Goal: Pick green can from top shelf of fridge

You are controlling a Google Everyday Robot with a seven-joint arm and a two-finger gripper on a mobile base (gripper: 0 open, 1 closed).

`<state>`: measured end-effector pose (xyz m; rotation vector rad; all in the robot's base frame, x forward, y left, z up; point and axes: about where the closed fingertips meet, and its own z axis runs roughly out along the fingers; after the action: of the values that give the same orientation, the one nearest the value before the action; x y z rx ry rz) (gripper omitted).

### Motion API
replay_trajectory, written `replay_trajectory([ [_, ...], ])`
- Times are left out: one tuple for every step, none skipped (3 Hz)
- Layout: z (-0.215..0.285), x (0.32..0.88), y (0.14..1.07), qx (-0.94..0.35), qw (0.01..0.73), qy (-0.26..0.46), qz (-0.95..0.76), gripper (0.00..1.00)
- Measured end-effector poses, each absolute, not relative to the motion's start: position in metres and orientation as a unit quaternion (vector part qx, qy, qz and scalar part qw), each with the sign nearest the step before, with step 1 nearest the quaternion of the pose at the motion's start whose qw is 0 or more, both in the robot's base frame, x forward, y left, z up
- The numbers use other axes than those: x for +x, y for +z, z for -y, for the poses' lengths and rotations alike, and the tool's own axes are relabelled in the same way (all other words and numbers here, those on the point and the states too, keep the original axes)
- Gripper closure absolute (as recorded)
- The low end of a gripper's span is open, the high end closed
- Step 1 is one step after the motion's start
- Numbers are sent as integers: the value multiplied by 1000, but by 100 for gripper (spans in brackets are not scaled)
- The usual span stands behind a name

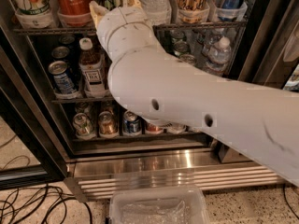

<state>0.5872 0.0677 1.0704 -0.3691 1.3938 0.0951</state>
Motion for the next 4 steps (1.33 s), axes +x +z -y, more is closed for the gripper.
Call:
replay_trajectory([
  [-66, 593, 1070, -152, 755, 40, -637, 44],
  [-66, 601, 1072, -138, 761, 39, -633, 45],
  [-68, 618, 1078, -127, 766, 45, -629, 45],
  [-66, 623, 1080, -123, 767, 42, -629, 45],
])
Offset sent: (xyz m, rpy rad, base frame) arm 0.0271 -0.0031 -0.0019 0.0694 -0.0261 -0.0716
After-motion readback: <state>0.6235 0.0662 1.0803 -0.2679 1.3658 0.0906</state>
